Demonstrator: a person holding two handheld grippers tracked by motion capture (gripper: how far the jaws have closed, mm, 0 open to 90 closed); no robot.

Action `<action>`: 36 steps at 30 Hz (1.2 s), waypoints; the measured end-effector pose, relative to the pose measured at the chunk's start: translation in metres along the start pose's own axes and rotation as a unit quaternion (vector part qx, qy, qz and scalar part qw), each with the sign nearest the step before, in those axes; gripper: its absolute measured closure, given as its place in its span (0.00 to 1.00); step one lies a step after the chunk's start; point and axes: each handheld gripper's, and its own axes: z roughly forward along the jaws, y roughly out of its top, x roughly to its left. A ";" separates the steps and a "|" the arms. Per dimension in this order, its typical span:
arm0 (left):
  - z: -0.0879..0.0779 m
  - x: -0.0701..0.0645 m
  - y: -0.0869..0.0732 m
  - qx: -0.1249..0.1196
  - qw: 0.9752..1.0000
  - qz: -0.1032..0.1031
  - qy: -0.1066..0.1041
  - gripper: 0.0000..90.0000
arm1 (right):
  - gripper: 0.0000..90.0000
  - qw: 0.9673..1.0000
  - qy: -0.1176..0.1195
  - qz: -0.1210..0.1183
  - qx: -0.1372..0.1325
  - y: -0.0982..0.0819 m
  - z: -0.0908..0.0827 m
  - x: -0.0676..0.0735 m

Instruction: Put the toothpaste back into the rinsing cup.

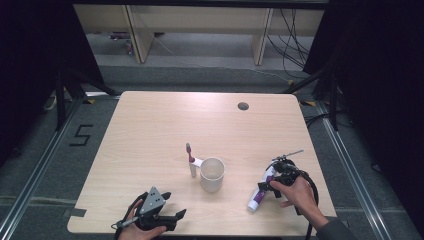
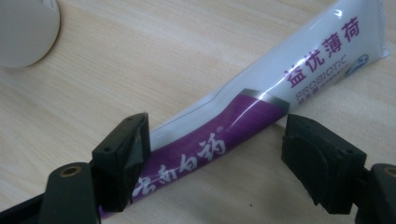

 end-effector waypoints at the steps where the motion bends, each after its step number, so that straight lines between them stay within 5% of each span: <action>1: 0.000 0.000 0.000 0.001 1.000 0.002 -0.001 0.26 | 0.28 1.000 0.002 0.007 0.005 0.002 0.001 0.004; 5: 0.001 -0.001 -0.001 -0.003 1.000 0.001 -0.006 0.27 | 0.33 1.000 -0.003 -0.016 0.015 0.007 0.005 0.010; 8: 0.001 -0.002 -0.001 0.000 1.000 0.004 -0.006 0.27 | 0.46 0.999 -0.001 -0.034 0.029 0.012 0.008 0.017; 11: 0.000 -0.001 -0.001 0.003 1.000 0.008 -0.008 0.28 | 0.52 0.997 0.005 -0.076 0.030 0.015 0.010 0.013; 14: 0.001 -0.003 -0.002 0.003 1.000 0.003 -0.009 0.28 | 0.57 0.996 0.016 -0.073 0.041 0.017 0.009 0.011; 15: 0.001 -0.003 -0.002 0.003 1.000 0.006 -0.010 0.28 | 0.59 0.997 0.013 -0.054 0.051 0.017 0.008 0.012; 21: 0.001 -0.003 -0.001 0.007 1.000 0.011 -0.005 0.28 | 0.71 0.994 0.032 -0.093 0.052 0.023 0.008 0.002; 24: 0.002 -0.003 -0.002 0.004 1.000 0.009 -0.011 0.28 | 0.76 0.994 0.037 -0.086 0.063 0.026 0.005 0.005; 36: 0.001 -0.002 -0.002 0.014 1.000 0.017 -0.014 0.28 | 0.84 0.984 0.029 -0.147 0.098 0.032 0.010 0.019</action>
